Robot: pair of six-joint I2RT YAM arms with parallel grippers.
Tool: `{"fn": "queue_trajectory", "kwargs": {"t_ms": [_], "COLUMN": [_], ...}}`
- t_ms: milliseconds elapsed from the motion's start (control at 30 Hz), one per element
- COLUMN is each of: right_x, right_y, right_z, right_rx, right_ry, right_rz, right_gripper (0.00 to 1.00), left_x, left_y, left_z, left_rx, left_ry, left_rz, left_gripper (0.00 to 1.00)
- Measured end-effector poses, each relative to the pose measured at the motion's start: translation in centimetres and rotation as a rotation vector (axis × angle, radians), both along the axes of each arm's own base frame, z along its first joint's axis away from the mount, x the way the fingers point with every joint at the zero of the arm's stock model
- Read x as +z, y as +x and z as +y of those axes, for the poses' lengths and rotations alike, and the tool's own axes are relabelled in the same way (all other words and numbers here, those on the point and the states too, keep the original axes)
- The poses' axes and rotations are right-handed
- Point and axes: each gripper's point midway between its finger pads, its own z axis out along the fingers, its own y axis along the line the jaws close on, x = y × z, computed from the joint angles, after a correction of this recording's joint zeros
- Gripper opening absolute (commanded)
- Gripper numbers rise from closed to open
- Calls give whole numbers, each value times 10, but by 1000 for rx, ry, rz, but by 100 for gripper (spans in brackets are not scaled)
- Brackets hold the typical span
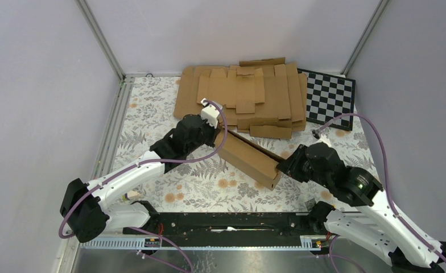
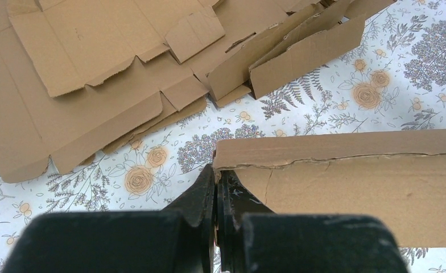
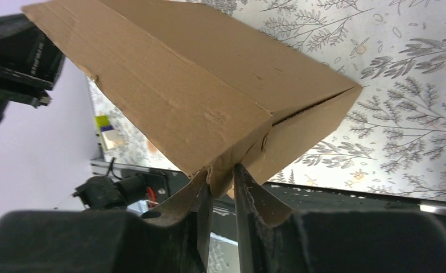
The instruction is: Fold the paper box
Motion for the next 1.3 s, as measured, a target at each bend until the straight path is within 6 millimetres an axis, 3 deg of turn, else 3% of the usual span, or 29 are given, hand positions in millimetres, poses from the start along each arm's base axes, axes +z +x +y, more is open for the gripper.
{"fn": "queue_trajectory", "kwargs": {"t_ms": [300, 567, 1033, 1300], "right_x": [1, -1, 1, -17], "right_y": [-4, -4, -6, -13], "right_z": [0, 1, 1, 1], "right_rx": [-85, -123, 23, 118], "right_ry": [138, 211, 5, -101], "right_rz": [7, 12, 21, 63], "right_gripper": [18, 24, 26, 31], "left_x": [0, 0, -4, -5], "left_y": [-3, -3, 3, 5], "left_z": [-3, -3, -6, -9], "left_rx": [-15, -11, 4, 5], "left_ry": [12, 18, 25, 27], "left_rz": [-9, -15, -14, -10], "left_gripper": [1, 1, 1, 1]}}
